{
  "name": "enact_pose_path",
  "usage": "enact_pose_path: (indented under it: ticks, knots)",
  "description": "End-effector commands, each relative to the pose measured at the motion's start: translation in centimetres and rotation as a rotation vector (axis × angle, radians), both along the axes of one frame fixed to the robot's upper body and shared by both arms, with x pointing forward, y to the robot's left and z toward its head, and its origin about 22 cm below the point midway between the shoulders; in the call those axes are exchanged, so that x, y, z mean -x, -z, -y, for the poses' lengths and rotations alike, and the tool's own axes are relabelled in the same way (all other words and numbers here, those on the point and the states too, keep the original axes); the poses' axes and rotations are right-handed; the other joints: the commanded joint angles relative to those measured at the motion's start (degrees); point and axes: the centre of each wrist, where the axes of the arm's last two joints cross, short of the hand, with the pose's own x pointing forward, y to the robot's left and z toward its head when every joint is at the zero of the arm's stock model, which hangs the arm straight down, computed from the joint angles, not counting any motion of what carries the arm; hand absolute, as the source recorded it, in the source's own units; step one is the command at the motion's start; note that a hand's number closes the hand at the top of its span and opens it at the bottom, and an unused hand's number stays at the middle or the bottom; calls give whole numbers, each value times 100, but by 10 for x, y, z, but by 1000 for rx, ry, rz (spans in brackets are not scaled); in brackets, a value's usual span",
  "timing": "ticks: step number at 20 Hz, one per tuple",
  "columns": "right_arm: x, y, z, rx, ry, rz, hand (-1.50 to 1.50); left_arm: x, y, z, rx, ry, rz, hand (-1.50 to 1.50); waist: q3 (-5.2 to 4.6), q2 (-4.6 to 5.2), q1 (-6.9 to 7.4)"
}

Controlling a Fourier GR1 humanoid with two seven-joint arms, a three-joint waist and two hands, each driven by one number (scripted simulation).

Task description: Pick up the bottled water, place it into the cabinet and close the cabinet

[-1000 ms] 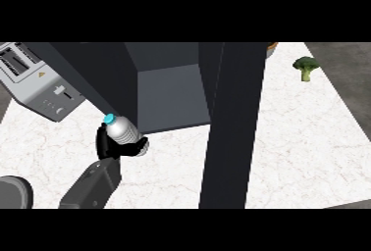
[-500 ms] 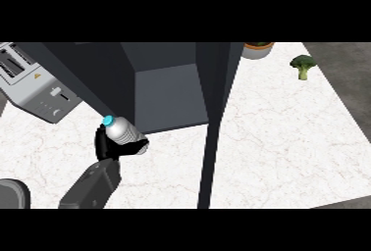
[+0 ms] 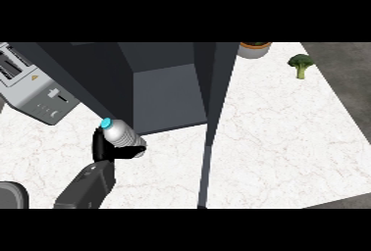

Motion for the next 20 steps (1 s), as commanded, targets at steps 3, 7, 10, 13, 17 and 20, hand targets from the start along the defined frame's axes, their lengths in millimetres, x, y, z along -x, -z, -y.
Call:
enact_pose_path:
  ticks: [3,7,10,13,17,20]
  knots:
    - [-2,-1,2,1,-1,16,-150,-92,-96,80,8,189,189,150,-157,96,-225]
    - [-3,-3,4,16,-2,4,-150,-94,-100,90,31,230,209,150,-162,60,-89]
    - [-1,-1,4,23,-1,-13,-150,-90,-95,103,70,262,198,150,-164,28,15]
    - [3,-1,8,40,4,-11,-150,-89,-94,103,78,255,198,150,-160,9,32]
    - [7,-7,5,50,12,13,-150,-86,-89,101,128,305,182,150,-163,-46,198]
    - [11,-7,3,77,-23,-13,-150,-85,-88,101,151,327,183,150,-163,-48,236]
